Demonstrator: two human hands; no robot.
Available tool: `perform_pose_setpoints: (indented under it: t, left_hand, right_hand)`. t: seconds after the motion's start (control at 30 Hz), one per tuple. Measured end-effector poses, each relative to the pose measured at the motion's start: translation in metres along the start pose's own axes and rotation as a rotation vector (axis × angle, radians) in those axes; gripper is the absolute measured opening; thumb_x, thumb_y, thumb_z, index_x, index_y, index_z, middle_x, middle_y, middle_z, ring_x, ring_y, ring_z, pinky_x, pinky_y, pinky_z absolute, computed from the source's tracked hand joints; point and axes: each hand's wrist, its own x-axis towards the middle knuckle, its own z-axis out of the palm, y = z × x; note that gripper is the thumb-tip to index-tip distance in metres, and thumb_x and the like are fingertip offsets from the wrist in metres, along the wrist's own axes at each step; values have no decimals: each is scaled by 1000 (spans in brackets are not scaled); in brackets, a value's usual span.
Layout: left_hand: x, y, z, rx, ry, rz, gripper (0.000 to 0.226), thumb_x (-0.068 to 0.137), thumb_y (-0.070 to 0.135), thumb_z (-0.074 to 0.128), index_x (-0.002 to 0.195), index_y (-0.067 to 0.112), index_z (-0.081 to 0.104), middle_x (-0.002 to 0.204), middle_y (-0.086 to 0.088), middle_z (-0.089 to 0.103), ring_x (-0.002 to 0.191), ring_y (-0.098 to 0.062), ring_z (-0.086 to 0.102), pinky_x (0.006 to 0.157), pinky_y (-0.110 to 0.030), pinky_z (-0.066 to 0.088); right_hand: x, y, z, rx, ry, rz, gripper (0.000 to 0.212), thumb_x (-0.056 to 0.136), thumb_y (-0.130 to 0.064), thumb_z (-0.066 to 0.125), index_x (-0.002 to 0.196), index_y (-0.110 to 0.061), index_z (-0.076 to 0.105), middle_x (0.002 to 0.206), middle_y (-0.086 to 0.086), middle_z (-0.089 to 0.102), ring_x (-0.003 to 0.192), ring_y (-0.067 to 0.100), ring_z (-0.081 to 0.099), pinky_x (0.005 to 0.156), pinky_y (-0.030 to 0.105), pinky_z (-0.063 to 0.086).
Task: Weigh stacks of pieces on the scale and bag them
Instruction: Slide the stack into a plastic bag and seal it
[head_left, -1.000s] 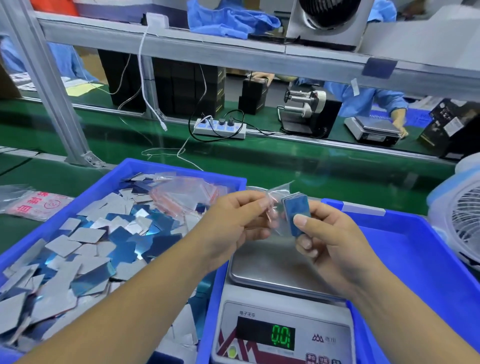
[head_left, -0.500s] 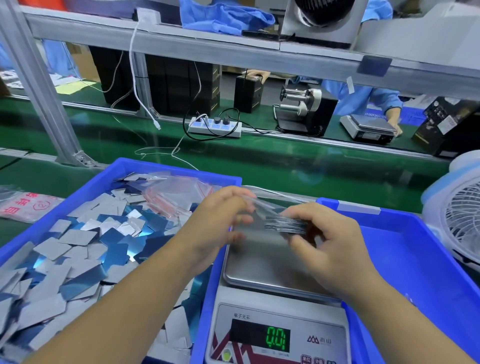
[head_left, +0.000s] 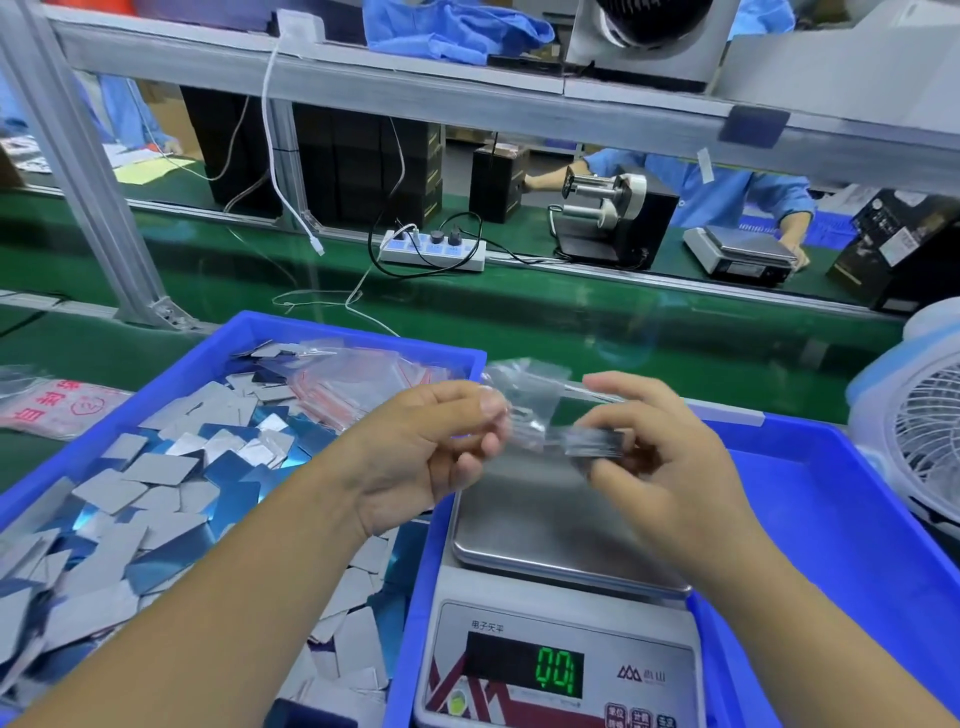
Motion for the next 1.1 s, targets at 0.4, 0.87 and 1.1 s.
perform_pose_setpoints:
  t: [0.4, 0.87, 1.1]
  left_hand:
    - [9, -20, 22, 214, 133, 248, 10, 71, 26, 85, 69, 27, 75, 76, -3, 71, 66, -13, 69, 51, -21, 51]
    - [6, -16, 15, 435, -21, 75, 23, 86, 1, 72, 71, 18, 78, 63, 4, 60, 57, -8, 50, 51, -17, 40]
    - [9, -10, 13, 180, 81, 32, 28, 71, 24, 73, 46, 19, 61, 55, 6, 46, 45, -5, 22, 35, -14, 18]
  right_hand:
    - [4, -8, 6, 858, -54, 556, 16, 69, -13, 73, 84, -17, 75, 68, 0, 58, 48, 13, 42, 42, 18, 33]
    - [2, -8, -3, 683, -215, 396, 20, 68, -9, 75, 86, -18, 74, 67, 4, 62, 49, 11, 45, 44, 19, 36]
    - [3, -4, -9, 188, -199, 424, 20, 71, -19, 83, 84, -28, 70, 66, -11, 65, 52, 5, 50, 51, 15, 40]
